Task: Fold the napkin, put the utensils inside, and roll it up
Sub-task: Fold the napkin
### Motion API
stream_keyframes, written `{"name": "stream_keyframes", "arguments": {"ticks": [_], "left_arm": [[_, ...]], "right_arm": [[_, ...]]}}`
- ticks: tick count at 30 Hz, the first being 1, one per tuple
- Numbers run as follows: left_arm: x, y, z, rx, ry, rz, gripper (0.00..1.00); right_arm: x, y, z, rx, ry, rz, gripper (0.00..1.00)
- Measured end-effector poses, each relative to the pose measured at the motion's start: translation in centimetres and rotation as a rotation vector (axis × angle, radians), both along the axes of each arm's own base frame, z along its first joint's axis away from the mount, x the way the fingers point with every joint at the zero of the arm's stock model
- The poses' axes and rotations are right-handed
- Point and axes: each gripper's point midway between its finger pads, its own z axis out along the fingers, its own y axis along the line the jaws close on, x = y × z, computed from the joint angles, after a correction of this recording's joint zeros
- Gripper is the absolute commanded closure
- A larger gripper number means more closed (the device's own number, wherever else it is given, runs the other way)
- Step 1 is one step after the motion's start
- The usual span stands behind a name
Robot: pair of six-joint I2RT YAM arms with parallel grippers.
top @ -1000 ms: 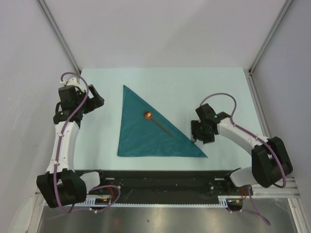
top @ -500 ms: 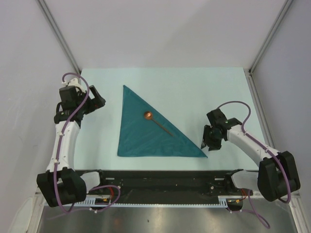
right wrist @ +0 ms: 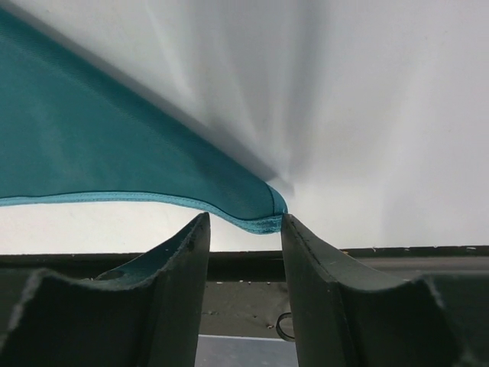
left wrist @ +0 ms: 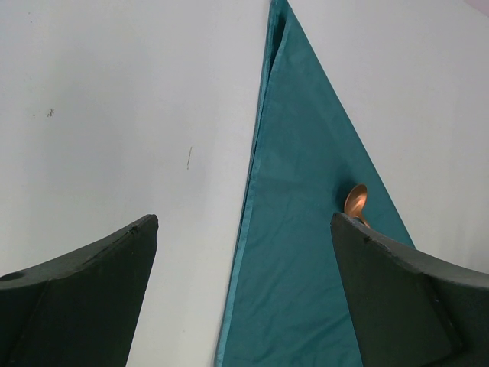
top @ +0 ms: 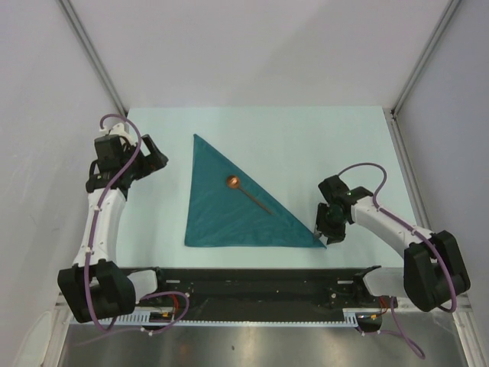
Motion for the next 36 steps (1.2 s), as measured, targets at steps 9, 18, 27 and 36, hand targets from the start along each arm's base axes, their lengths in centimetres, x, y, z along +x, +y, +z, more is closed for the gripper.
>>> {"name": "stream_keyframes", "arguments": {"ticks": [9, 18, 27, 36], "left_arm": [[0.1, -0.1, -0.2, -0.005, 0.007, -0.004, 0.00], [0.1, -0.1, -0.4, -0.006, 0.012, -0.005, 0.00], [0.1, -0.1, -0.4, -0.006, 0.012, -0.005, 0.00], [0.1, -0.1, -0.4, -0.007, 0.012, -0.005, 0.00]], "right_arm": [[-0.6, -0.5, -1.5, -0.042, 0.063, -0.017, 0.62], [-0.8, -0.7, -2.3, -0.058, 0.090, -0.022, 0.65], [-0.2, -1.0, -2.6, -0.069, 0.078, -0.033, 0.88], [-0.4, -0.4, -2.4, -0.068, 0.076, 0.004, 1.00]]}}
